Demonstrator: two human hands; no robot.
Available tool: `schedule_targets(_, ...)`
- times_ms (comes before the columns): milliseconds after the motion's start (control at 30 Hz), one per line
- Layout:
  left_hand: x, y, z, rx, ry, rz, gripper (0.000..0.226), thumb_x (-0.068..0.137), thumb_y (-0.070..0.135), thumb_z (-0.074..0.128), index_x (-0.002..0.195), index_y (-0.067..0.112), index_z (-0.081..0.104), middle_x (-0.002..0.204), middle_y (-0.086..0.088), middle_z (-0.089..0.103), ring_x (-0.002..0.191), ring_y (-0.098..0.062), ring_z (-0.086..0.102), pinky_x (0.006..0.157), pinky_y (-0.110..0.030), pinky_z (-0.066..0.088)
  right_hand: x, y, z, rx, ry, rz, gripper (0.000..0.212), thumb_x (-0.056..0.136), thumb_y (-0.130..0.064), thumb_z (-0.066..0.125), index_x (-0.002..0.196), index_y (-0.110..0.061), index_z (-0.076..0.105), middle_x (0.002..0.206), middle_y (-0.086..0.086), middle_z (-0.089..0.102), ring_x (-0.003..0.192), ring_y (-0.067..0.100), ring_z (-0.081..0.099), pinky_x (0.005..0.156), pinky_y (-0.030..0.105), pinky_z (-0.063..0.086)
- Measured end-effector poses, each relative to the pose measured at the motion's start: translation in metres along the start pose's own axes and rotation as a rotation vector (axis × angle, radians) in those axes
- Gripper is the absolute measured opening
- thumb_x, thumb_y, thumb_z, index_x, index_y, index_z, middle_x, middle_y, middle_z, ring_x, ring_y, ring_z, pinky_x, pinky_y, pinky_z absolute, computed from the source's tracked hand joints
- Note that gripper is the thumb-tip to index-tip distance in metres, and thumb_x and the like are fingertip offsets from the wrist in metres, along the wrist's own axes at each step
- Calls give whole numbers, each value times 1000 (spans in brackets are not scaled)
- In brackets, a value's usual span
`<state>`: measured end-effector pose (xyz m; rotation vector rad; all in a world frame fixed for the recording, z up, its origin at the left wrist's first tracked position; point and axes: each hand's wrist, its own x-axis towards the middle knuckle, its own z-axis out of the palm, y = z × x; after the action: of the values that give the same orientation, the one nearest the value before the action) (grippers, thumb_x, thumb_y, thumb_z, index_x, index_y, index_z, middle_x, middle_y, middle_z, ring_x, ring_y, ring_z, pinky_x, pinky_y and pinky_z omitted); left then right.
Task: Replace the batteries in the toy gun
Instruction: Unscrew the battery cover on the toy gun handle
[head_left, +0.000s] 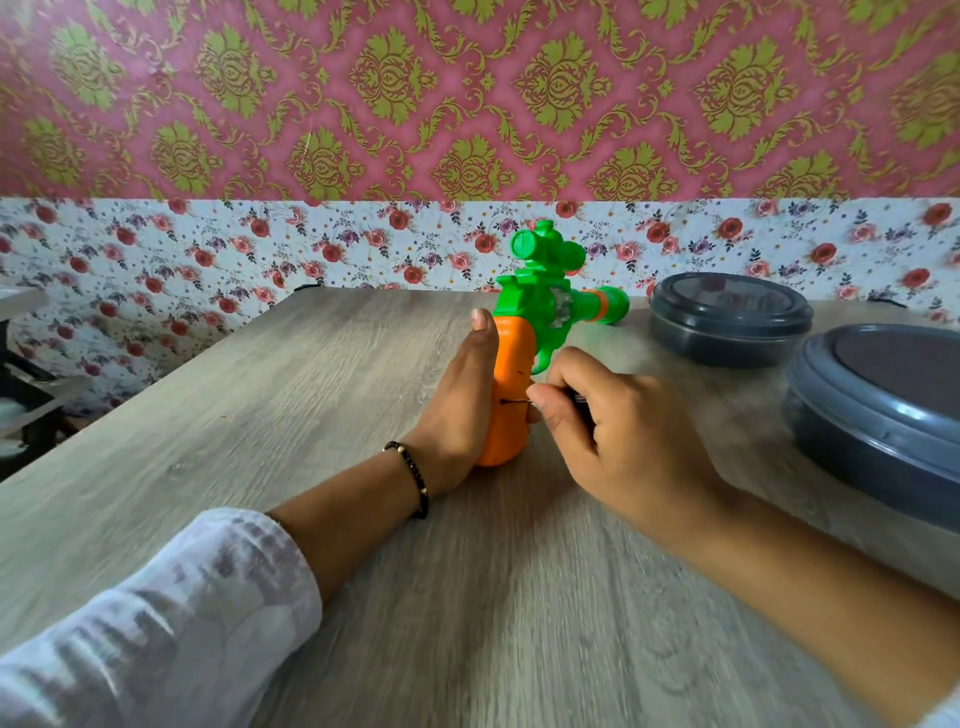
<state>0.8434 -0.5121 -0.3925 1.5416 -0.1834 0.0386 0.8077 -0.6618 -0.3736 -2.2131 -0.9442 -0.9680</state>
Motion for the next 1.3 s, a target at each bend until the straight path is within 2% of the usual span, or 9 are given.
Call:
schedule_targets(133, 0, 1, 0, 7, 13, 5, 98, 70, 83, 23, 133, 12, 47, 111, -22, 65, 84, -31, 67, 69, -36, 56, 5, 4, -5, 121, -34, 13, 24, 89, -33, 52, 78, -12, 55, 49, -17, 37, 42, -1, 39, 43, 10, 24)
schedule_targets(200, 1, 0, 1, 4, 15, -1, 100, 65, 85, 25, 133, 15, 47, 112, -21, 65, 91, -37, 67, 76, -42, 57, 6, 6, -7, 141, -51, 16, 18, 87, -27, 57, 78, -11, 56, 48, -19, 36, 45, -4, 42, 44, 8, 27)
schedule_targets(333, 3, 0, 0, -14, 9, -24, 94, 69, 84, 22, 132, 20, 49, 114, -23, 65, 105, -43, 62, 93, -55, 50, 8, 4, -9, 231, -121, 40, 11, 85, -22, 58, 79, -13, 55, 54, -18, 48, 52, -2, 50, 49, 9, 33)
schedule_targets(467, 2, 1, 1, -50, 15, -21, 92, 72, 79, 19, 130, 15, 50, 113, -31, 61, 95, -39, 64, 88, -50, 50, 7, 4, -9, 294, -164, 69, 7, 87, -21, 57, 84, -16, 53, 61, -10, 58, 55, 2, 54, 52, 16, 39)
schedule_targets(600, 1, 2, 1, -53, 45, -52, 93, 69, 80, 19, 133, 20, 48, 116, -30, 61, 99, -41, 64, 91, -53, 49, 1, 5, -2, 1, -74, 93, 30, 91, -43, 41, 83, -16, 49, 48, -16, 34, 39, 3, 34, 41, 21, 20)
schedule_targets(700, 1, 2, 1, -39, 49, -60, 94, 66, 82, 19, 136, 23, 45, 115, -28, 63, 103, -42, 64, 93, -54, 50, 0, 4, -5, -113, -93, 88, 35, 91, -49, 29, 75, -21, 41, 45, -14, 22, 39, 13, 31, 42, 21, 13)
schedule_targets(1033, 1, 2, -1, -38, 66, -33, 96, 68, 82, 20, 133, 18, 48, 110, -28, 63, 90, -31, 65, 90, -51, 50, 5, 3, -6, -69, -98, 3, 27, 86, -41, 52, 76, -16, 53, 50, -12, 38, 39, 10, 35, 41, 18, 17)
schedule_targets(1167, -1, 2, -1, -55, 54, -51, 92, 75, 83, 17, 130, 17, 51, 105, -26, 63, 88, -29, 63, 87, -47, 51, 4, 5, -3, -8, -150, 22, 30, 86, -46, 48, 80, -17, 52, 56, -1, 61, 48, 19, 59, 41, 31, 42)
schedule_targets(1300, 0, 2, -2, -88, 50, -75, 87, 84, 73, 10, 129, 12, 52, 99, -20, 61, 83, -25, 62, 80, -39, 50, 2, 5, -4, -47, -144, -5, 23, 82, -36, 56, 80, -13, 55, 56, -8, 51, 42, 15, 43, 40, 18, 23)
